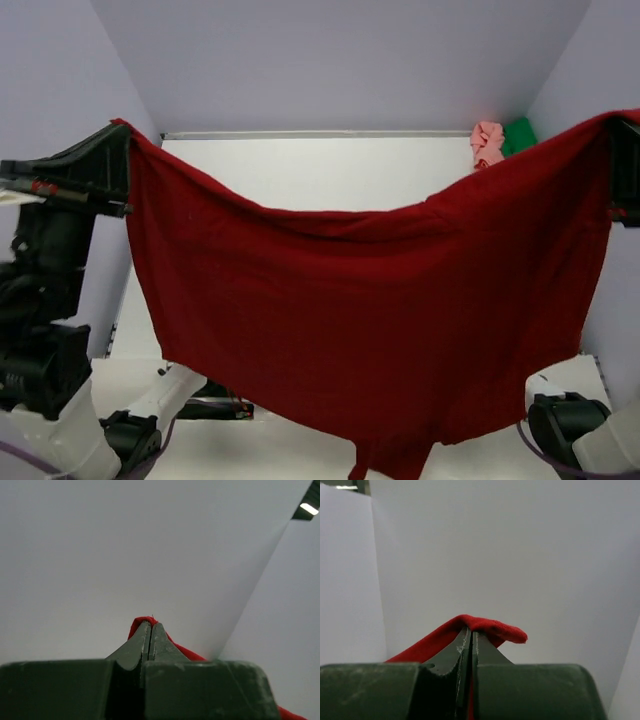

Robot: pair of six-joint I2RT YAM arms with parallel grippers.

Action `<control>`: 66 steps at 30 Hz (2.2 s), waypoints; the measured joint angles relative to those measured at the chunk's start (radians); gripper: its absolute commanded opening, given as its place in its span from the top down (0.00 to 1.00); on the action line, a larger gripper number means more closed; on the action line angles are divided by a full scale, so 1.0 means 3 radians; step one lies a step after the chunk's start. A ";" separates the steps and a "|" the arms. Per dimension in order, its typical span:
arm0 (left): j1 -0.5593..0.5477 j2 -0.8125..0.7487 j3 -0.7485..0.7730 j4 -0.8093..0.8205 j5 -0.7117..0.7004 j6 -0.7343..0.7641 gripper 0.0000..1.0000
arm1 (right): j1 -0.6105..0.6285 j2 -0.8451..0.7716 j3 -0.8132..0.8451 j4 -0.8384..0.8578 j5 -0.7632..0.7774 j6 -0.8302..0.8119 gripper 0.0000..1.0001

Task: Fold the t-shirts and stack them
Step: Fold the tshirt

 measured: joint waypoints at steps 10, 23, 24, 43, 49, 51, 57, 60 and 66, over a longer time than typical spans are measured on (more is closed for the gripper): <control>0.0001 0.0762 -0.1560 0.0187 -0.0680 -0.0178 1.00 | 0.0000 0.1043 -0.1180 0.0315 0.0076 -0.0036 1.00; 0.0177 0.2900 -0.1481 0.0272 -0.0857 -0.0417 1.00 | -0.0004 0.3442 -0.0558 0.0257 0.0259 -0.0376 1.00; 0.0182 0.3089 -0.1291 0.0268 -0.0857 -0.0416 1.00 | -0.0006 0.3572 -0.0482 0.0229 0.0257 -0.0387 1.00; 0.0282 0.4359 0.0189 0.0072 -0.0754 -0.0328 1.00 | -0.0067 0.4154 -0.0065 0.0285 0.0195 -0.0515 1.00; 0.0347 0.4359 0.0191 0.0051 -0.0740 -0.0332 1.00 | -0.0070 0.4045 -0.0516 0.0313 0.0175 -0.0469 1.00; 0.0375 0.4360 0.0196 0.0019 -0.0744 -0.0351 1.00 | -0.0069 0.3919 -0.0713 0.0289 0.0160 -0.0435 1.00; 0.0436 0.4560 0.0484 -0.0201 -0.0768 -0.0459 1.00 | -0.0027 0.3370 -0.1142 0.0314 0.0164 -0.0373 1.00; 0.0444 0.4685 0.0590 -0.0305 -0.0774 -0.0497 1.00 | -0.0009 0.3127 -0.1283 0.0348 0.0163 -0.0343 1.00; 0.0445 0.4838 0.0610 -0.0501 -0.0782 -0.0568 0.78 | 0.0046 0.2956 -0.1570 0.0402 0.0160 -0.0309 1.00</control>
